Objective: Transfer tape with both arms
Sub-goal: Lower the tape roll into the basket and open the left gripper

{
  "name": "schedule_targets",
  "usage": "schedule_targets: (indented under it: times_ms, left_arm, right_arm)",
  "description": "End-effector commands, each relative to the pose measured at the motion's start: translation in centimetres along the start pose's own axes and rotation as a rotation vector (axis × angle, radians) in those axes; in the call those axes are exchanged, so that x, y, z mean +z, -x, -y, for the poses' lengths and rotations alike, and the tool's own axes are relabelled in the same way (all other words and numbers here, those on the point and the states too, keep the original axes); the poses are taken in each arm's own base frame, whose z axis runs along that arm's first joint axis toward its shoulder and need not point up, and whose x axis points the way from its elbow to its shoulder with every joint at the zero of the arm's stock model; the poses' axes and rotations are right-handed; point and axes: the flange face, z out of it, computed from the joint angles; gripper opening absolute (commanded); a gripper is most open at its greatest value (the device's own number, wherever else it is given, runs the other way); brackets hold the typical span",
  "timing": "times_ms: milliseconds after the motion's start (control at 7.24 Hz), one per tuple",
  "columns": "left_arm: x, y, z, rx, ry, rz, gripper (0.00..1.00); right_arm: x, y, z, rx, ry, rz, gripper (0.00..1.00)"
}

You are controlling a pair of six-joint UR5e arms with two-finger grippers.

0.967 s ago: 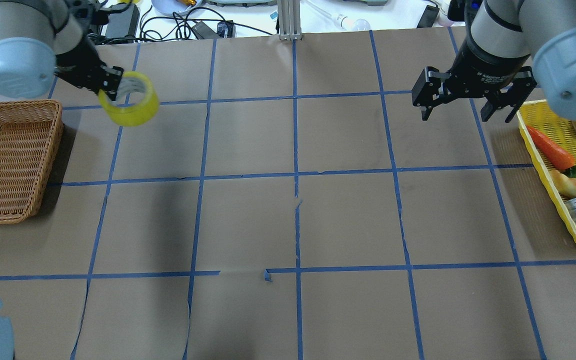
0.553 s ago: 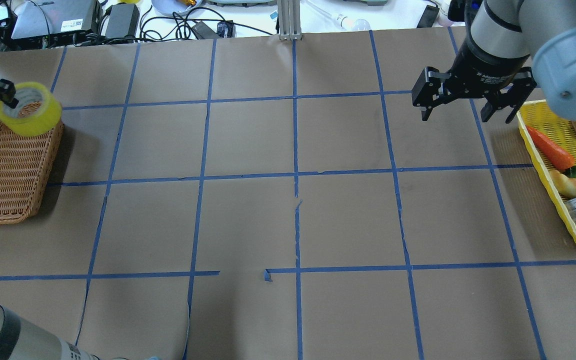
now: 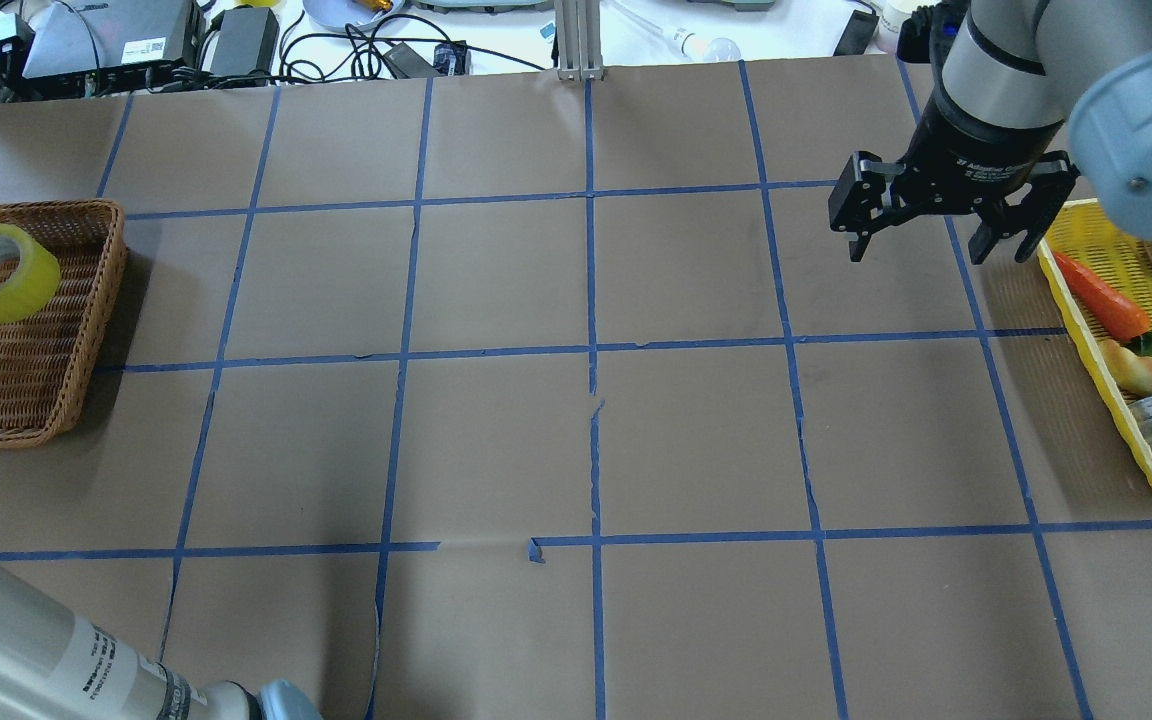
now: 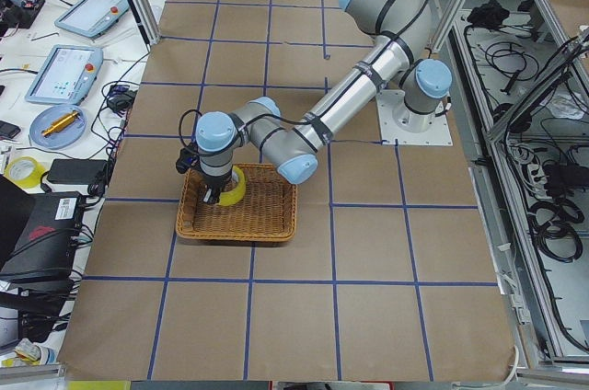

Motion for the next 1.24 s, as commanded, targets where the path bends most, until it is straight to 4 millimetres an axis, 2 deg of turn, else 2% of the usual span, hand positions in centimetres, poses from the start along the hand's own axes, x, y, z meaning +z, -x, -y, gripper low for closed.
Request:
schedule_targets:
  times_ms: [0,138,276,415,553,691,829,967,1106]
  left_arm:
    - [3.3,0.5,-0.7,-0.011,0.003,-0.028,0.1]
    - [3.4,0.5,-0.9,-0.032,0.005,-0.031,0.21]
    - [3.9,0.1,-1.1,-0.09,0.016,-0.049,0.62]
    - [2.8,-0.3,-1.1,-0.13,0.005,-0.047,0.95]
    - [0.0,-2.0,0.2,-0.162,0.017,-0.068,0.95]
    - [-5.0,-5.6,2.7,-0.181,0.029,-0.073,0.95]
    - [-10.3,-11.3,5.5,-0.196,0.052,-0.1,0.95]
    - [-14.0,-17.0,7.5,-0.205,0.066,-0.139,0.95]
    - [-16.9,-25.4,11.5,-0.319,0.077,-0.134,0.96]
  right_arm:
    - [0.1,0.1,-0.1,-0.003,0.008,0.0,1.0]
    - [-0.1,0.2,0.0,-0.002,0.001,0.014,1.0]
    - [-0.1,0.2,0.0,-0.004,0.0,0.014,1.0]
    - [-0.1,0.2,0.0,-0.014,0.0,0.007,1.0]
    - [-0.1,0.1,0.0,-0.016,-0.002,-0.001,1.0]
    - [-0.1,0.1,0.0,-0.014,-0.002,-0.001,1.0]
    - [-0.1,0.1,0.0,-0.013,-0.003,-0.002,1.0]
    - [-0.1,0.1,0.0,-0.011,-0.002,0.001,1.0]
    - [-0.1,0.1,0.0,-0.014,-0.003,-0.002,1.0]
